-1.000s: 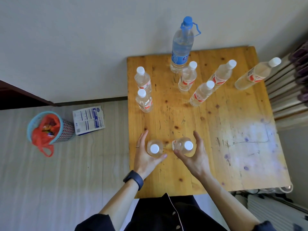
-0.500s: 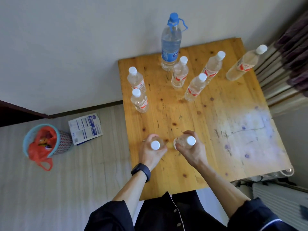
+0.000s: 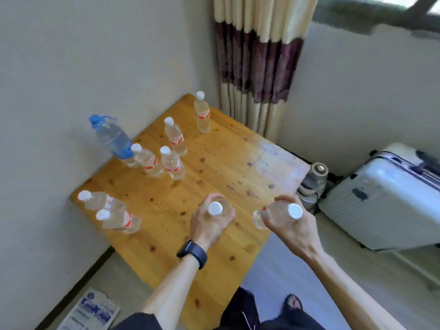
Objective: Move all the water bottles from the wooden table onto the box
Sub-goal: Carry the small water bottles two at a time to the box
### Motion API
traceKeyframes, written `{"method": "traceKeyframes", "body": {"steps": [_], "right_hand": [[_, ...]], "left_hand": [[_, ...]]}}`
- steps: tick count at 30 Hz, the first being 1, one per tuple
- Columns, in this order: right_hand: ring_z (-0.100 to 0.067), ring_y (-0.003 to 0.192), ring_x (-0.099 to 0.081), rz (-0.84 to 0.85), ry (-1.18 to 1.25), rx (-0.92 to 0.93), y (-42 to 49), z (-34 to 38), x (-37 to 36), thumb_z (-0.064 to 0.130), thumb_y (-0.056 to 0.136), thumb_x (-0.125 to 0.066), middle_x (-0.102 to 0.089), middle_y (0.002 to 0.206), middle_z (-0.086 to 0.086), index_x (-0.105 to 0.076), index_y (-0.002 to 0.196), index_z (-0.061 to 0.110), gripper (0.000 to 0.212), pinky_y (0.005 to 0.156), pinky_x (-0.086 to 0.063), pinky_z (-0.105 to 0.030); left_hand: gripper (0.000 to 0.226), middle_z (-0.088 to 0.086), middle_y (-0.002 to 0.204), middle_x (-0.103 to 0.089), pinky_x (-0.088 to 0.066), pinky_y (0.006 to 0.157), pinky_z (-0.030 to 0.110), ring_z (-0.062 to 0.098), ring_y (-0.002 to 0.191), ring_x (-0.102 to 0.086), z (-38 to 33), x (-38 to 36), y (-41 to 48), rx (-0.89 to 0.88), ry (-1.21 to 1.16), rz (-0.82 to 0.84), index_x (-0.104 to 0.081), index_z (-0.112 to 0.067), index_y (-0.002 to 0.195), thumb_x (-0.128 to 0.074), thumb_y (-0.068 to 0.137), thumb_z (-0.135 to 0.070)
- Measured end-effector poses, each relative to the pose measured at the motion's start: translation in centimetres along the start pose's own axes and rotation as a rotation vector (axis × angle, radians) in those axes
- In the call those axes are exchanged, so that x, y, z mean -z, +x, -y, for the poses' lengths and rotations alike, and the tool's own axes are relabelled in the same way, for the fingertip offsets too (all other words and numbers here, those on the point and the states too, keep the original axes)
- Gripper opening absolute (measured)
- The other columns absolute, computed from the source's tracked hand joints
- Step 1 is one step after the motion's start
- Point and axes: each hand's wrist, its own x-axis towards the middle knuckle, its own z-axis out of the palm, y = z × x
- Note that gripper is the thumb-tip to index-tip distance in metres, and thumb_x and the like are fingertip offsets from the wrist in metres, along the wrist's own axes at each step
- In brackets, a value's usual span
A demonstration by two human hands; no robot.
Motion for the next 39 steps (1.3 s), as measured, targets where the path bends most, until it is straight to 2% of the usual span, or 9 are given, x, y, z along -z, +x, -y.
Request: {"method": "traceKeyframes", "body": {"steps": [8, 12, 16, 20, 24, 30, 32, 35, 39], "right_hand": [[0.009, 0.082, -0.061, -0.546, -0.038, -0.095, -8.7, -6.8, 19.6, 0.030, 0.069, -0.087, -0.064, 0.092, 0.033, -0.063, 0.098, 0.028, 0.038, 0.067, -0.040, -0.003], [0.003, 0.081, -0.062, -0.788, -0.017, -0.190, -16.4, -12.5, 29.3, 0.031, 0.067, -0.087, -0.068, 0.086, 0.021, -0.059, 0.099, 0.034, 0.043, 0.066, -0.044, -0.007], [0.001, 0.076, -0.062, -0.975, -0.036, -0.293, -24.3, -17.3, 37.7, 0.033, 0.067, -0.088, -0.068, 0.083, 0.019, -0.059, 0.099, 0.033, 0.044, 0.063, -0.041, -0.005], [-0.008, 0.077, -0.065, -1.176, -0.051, -0.411, -32.9, -21.4, 44.9, 0.037, 0.067, -0.087, -0.067, 0.083, 0.020, -0.058, 0.097, 0.034, 0.042, 0.064, -0.046, -0.017], [-0.002, 0.074, -0.065, -1.357, -0.042, -0.542, -41.2, -24.3, 50.7, 0.040, 0.068, -0.085, -0.069, 0.082, 0.019, -0.057, 0.098, 0.034, 0.041, 0.058, -0.041, -0.008], [-0.012, 0.077, -0.069, -1.678, -0.057, -0.715, -51.5, -28.6, 56.9, 0.048, 0.064, -0.083, -0.071, 0.081, 0.016, -0.056, 0.097, 0.036, 0.044, 0.070, -0.054, -0.028], [-0.010, 0.075, -0.068, -1.759, -0.039, -0.772, -54.3, -30.0, 58.7, 0.052, 0.062, -0.080, -0.070, 0.079, 0.018, -0.056, 0.096, 0.036, 0.045, 0.069, -0.053, -0.024], [-0.001, 0.069, -0.063, -1.862, -0.029, -0.860, -58.1, -31.5, 61.0, 0.039, 0.067, -0.085, -0.068, 0.072, 0.024, -0.059, 0.096, 0.031, 0.041, 0.063, -0.041, -0.005], [0.003, 0.076, -0.063, -1.954, -0.027, -0.988, -63.0, -33.3, 63.9, 0.034, 0.070, -0.084, -0.066, 0.069, 0.029, -0.058, 0.098, 0.031, 0.038, 0.067, -0.045, -0.013]], "left_hand": [[0.037, -0.008, 0.087, -0.071, -0.053, 0.074, 0.032, 0.016, 0.083, -0.067, -16.8, -15.1, -5.1, -0.478, 0.170, 0.333, -0.061, -0.036, 0.099, -0.078, 0.070, -0.049], [0.034, -0.016, 0.077, -0.068, -0.047, 0.065, 0.013, 0.002, 0.074, -0.064, -24.0, -24.8, -13.0, -0.601, 0.138, 0.518, -0.061, -0.037, 0.094, -0.080, 0.067, -0.045], [0.034, -0.012, 0.077, -0.069, -0.051, 0.071, 0.020, 0.007, 0.075, -0.065, -29.8, -33.7, -22.5, -0.713, 0.137, 0.680, -0.061, -0.038, 0.095, -0.078, 0.067, -0.047], [0.032, -0.013, 0.076, -0.069, -0.048, 0.067, 0.016, 0.008, 0.075, -0.066, -35.0, -41.6, -32.5, -0.855, 0.131, 0.867, -0.061, -0.038, 0.093, -0.076, 0.067, -0.047], [0.035, -0.009, 0.081, -0.071, -0.055, 0.072, 0.026, 0.010, 0.080, -0.068, -39.5, -48.3, -42.3, -1.014, 0.127, 1.084, -0.061, -0.036, 0.094, -0.072, 0.064, -0.052], [0.035, -0.008, 0.073, -0.070, -0.057, 0.073, 0.036, 0.018, 0.076, -0.067, -44.4, -57.9, -57.1, -1.214, 0.213, 1.360, -0.056, -0.031, 0.085, -0.069, 0.061, -0.054], [0.038, -0.007, 0.071, -0.069, -0.056, 0.071, 0.037, 0.019, 0.074, -0.065, -45.5, -60.7, -61.6, -1.281, 0.230, 1.428, -0.054, -0.026, 0.082, -0.068, 0.060, -0.054], [0.041, -0.007, 0.074, -0.069, -0.057, 0.073, 0.035, 0.020, 0.078, -0.066, -47.0, -64.2, -67.8, -1.362, 0.262, 1.513, -0.055, -0.025, 0.087, -0.069, 0.060, -0.053], [0.041, -0.009, 0.078, -0.070, -0.056, 0.073, 0.032, 0.017, 0.079, -0.065, -48.6, -68.6, -75.5, -1.493, 0.316, 1.658, -0.055, -0.026, 0.088, -0.068, 0.061, -0.053]]}}
